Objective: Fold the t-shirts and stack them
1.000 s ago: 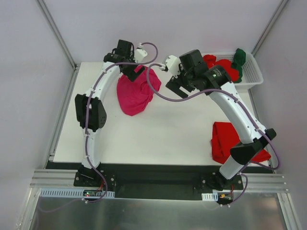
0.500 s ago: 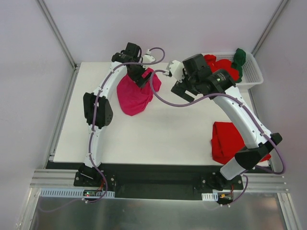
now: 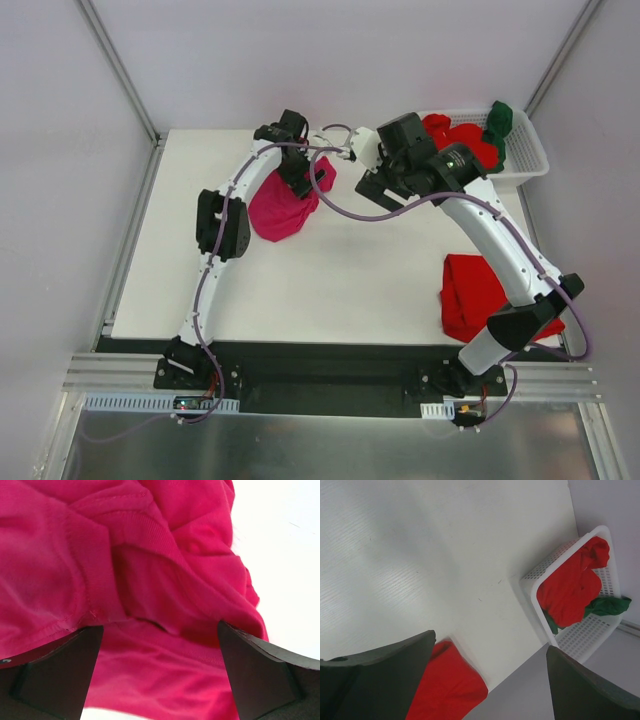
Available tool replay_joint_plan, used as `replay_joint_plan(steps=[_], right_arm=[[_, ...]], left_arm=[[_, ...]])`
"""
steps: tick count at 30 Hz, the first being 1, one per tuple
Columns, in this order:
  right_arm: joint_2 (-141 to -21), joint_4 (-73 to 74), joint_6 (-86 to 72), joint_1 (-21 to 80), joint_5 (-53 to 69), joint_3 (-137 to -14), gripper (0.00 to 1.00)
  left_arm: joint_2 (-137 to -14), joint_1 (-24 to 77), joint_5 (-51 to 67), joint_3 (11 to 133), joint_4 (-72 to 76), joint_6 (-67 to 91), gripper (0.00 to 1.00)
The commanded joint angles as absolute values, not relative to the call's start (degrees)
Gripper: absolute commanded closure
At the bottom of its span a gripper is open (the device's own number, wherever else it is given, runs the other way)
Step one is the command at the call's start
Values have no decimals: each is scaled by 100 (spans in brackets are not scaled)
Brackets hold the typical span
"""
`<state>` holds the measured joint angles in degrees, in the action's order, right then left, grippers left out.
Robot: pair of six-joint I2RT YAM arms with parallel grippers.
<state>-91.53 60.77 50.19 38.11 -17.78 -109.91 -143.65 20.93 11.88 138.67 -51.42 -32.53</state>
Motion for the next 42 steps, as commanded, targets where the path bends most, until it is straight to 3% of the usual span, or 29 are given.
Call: replay_joint_plan(steps=[1,26,30,34,42], right_arm=[[-9132,6144,4984,3797,-1837,-11127,3],[-9290,6161,5010,3797,-1723,-11188,3],[-9378,6144,5018,3797,-1705,-11285,3],[-9413,6143,5027,3814,-1714,-11347,4],[-9404,6161,5010,3806,-1687,-11320,3]], left_arm=[[-14423,2153,888,14353,-4941,-3419,1],[-13843,2127,220,14195,-3727,-3797,1],[-13834,2127,141,14019,-3683,-3850,5],[-13834,2127,114,13948,-3656,-3858,37],[-13817,2127,88,13518,-3665,-3973,27]])
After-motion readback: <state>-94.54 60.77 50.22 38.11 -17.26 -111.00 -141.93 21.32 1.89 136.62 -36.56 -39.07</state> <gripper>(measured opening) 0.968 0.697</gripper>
